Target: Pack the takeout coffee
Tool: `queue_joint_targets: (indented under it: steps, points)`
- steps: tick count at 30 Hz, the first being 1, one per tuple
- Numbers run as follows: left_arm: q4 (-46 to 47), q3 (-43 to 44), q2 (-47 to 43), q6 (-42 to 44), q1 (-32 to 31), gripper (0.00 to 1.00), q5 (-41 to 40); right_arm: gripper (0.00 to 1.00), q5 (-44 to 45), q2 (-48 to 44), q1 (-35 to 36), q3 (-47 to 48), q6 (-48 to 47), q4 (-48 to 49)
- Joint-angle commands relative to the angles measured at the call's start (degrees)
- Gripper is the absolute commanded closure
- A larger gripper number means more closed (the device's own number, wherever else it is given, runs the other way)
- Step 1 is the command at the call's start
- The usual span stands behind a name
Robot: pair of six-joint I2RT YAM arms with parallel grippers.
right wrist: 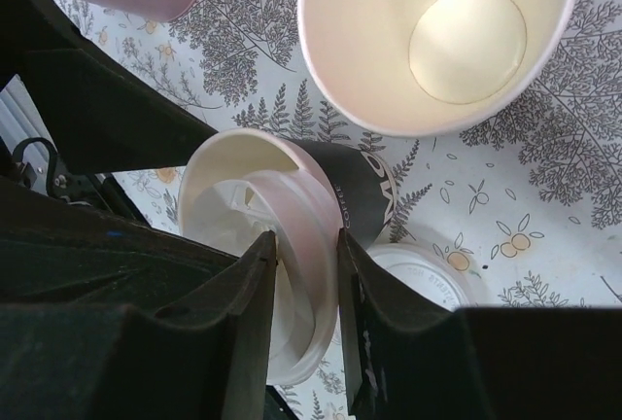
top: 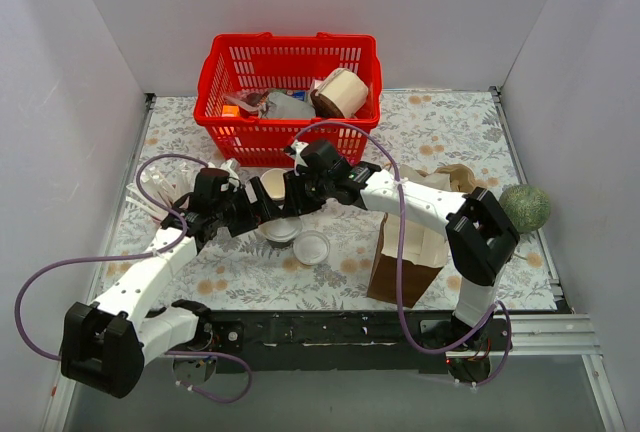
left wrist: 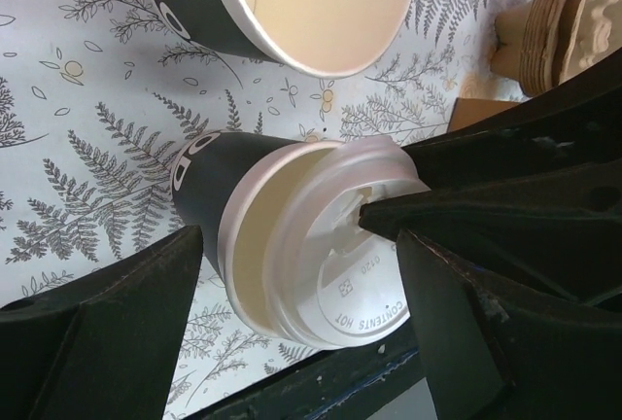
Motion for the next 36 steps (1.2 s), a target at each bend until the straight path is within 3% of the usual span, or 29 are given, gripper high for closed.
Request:
queue_joint_targets:
  steps: [1, 3, 8, 16, 18, 26, 36]
  points:
    - [-1.33, 2.35, -0.77, 2.37, -0.29, 0.23, 2.14, 0.68, 1.33, 0.60, 0.13, 1.05, -5.95, 2.03]
    - [-0.89, 2.00, -1.12, 2.37, -0.29, 0.32, 2.67, 0.64, 0.37, 0.25, 0.13, 0.26, -6.57, 4.05]
    - [-0.62, 1.47, -1.30, 2.11, -0.29, 0.43, 2.93, 0.61, -4.82, -0.45, 0.13, -2.12, -6.74, 10.20]
    - [-0.45, 1.04, -1.82, 1.49, -0.29, 0.62, 2.50, 0.57, -4.83, 0.78, 0.04, -1.51, -5.69, 9.87]
    - [-0.54, 0.86, -2.26, 0.79, -0.20, 0.67, 1.88, 0.52, -4.30, 0.60, -0.04, -1.68, -5.08, 8.90]
    - [-0.80, 0.33, -3.06, -0.26, -0.29, 0.69, 0.74, 0.31, -3.24, -1.24, -1.45, -1.42, -1.04, 3.98]
    - [-1.50, 0.42, -4.02, -0.35, -0.29, 0.68, 2.14, 0.29, -6.58, -4.05, -2.42, -3.17, 0.81, 5.29]
